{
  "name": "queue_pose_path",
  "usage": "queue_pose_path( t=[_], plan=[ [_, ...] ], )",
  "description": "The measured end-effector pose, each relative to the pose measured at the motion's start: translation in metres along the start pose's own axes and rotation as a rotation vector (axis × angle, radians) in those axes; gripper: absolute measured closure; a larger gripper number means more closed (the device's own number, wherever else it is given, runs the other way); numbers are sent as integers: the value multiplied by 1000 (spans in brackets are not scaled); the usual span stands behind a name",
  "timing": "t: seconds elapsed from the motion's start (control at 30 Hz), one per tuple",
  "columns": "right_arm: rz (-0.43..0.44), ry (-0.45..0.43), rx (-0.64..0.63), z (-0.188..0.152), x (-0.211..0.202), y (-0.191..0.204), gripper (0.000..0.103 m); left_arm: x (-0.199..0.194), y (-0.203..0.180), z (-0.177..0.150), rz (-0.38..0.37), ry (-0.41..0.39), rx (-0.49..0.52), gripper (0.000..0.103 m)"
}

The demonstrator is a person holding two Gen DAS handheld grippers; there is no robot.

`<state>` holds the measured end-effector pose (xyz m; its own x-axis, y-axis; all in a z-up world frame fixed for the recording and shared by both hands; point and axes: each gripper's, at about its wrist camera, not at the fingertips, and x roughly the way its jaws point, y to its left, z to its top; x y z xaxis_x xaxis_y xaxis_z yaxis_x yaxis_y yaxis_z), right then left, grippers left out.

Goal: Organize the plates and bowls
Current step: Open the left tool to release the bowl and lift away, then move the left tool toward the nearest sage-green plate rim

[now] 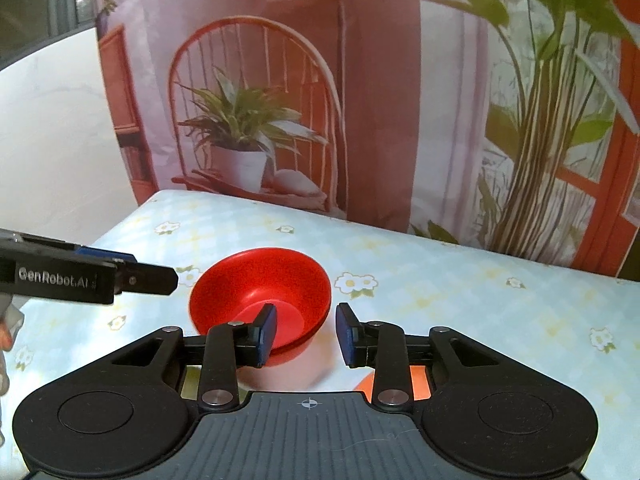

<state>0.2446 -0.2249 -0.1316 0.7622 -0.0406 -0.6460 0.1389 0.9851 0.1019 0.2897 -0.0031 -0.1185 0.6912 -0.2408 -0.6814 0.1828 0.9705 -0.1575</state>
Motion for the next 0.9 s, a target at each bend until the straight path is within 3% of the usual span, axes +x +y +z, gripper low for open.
queue_pose_path(
  t=[0.4, 0.9],
  plan=[
    [25, -27, 6, -38, -43, 10, 73, -38, -33, -34, 12, -47, 113, 46],
    [-4, -43, 101, -76, -72, 10, 73, -61, -31, -73, 24, -72, 82, 46]
  ],
)
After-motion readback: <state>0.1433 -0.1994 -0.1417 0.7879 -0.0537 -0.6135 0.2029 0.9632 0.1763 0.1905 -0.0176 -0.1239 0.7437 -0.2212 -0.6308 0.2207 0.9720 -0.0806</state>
